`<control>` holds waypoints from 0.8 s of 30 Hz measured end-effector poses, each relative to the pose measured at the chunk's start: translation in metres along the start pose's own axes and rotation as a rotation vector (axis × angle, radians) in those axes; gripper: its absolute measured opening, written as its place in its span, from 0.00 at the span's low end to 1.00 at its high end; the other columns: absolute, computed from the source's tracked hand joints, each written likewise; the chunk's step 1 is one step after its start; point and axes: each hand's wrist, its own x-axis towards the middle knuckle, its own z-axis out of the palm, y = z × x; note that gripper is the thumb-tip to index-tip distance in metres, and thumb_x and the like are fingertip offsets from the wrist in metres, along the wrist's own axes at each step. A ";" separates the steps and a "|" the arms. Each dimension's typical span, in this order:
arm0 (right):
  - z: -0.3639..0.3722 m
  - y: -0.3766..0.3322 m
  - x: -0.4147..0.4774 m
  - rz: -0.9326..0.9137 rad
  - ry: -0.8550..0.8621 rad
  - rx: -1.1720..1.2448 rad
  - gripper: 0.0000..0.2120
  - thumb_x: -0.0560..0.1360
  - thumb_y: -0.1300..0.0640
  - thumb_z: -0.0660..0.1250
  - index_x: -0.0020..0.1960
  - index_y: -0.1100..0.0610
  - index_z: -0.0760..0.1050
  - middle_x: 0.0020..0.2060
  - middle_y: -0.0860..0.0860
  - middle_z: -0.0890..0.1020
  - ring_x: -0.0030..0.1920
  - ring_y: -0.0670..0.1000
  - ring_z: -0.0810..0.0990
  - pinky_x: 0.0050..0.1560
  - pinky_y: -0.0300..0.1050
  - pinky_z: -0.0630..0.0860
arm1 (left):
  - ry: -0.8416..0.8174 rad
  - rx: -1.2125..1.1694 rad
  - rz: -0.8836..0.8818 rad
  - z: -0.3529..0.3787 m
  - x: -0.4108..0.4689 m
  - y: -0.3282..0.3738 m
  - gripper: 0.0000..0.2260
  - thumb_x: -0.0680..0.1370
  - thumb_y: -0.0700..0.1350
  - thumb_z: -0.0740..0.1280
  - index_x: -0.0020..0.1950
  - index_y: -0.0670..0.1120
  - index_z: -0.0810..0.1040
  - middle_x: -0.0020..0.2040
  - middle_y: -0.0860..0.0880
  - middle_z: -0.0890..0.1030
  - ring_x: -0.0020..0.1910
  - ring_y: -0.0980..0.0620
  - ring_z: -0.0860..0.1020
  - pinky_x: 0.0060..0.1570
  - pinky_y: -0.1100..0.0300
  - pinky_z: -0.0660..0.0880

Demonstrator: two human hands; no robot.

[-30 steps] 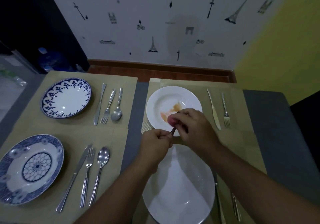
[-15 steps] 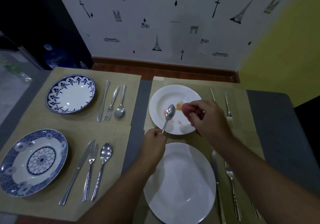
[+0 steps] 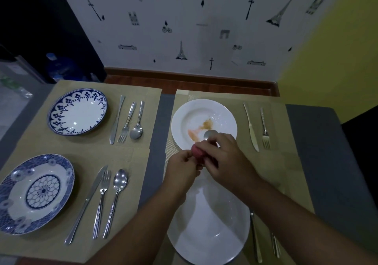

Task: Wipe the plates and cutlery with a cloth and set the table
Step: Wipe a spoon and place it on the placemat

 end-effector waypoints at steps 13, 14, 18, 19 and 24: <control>-0.004 0.003 0.012 0.045 -0.072 0.033 0.12 0.73 0.61 0.65 0.51 0.49 0.80 0.48 0.46 0.79 0.48 0.52 0.73 0.50 0.45 0.71 | 0.137 0.163 0.193 0.007 -0.011 -0.008 0.11 0.81 0.37 0.62 0.50 0.47 0.83 0.39 0.55 0.82 0.40 0.58 0.80 0.38 0.72 0.72; -0.001 -0.003 0.007 0.031 -0.075 0.032 0.12 0.74 0.60 0.64 0.53 0.49 0.80 0.50 0.46 0.78 0.48 0.51 0.72 0.50 0.43 0.70 | 0.144 0.178 0.218 0.006 -0.010 -0.009 0.11 0.81 0.36 0.62 0.50 0.46 0.83 0.39 0.56 0.82 0.40 0.60 0.80 0.38 0.73 0.73; 0.006 0.022 0.028 0.130 -0.043 0.010 0.13 0.73 0.62 0.66 0.55 0.50 0.81 0.50 0.48 0.81 0.50 0.53 0.75 0.52 0.46 0.72 | 0.177 0.237 0.285 0.001 -0.013 -0.013 0.12 0.81 0.36 0.61 0.47 0.50 0.81 0.38 0.58 0.81 0.40 0.65 0.78 0.38 0.76 0.71; 0.003 0.030 0.036 0.193 -0.026 0.009 0.13 0.74 0.62 0.66 0.55 0.50 0.81 0.50 0.48 0.81 0.51 0.53 0.76 0.52 0.46 0.73 | 0.177 0.243 0.287 0.001 -0.015 -0.014 0.12 0.81 0.36 0.61 0.48 0.51 0.81 0.38 0.58 0.80 0.40 0.66 0.77 0.38 0.76 0.71; -0.018 0.050 0.047 0.348 0.026 0.090 0.11 0.75 0.65 0.67 0.47 0.52 0.84 0.41 0.49 0.82 0.43 0.51 0.80 0.44 0.45 0.80 | 0.150 0.249 0.260 0.005 -0.023 -0.010 0.09 0.84 0.44 0.58 0.55 0.51 0.77 0.44 0.61 0.78 0.45 0.62 0.78 0.39 0.75 0.71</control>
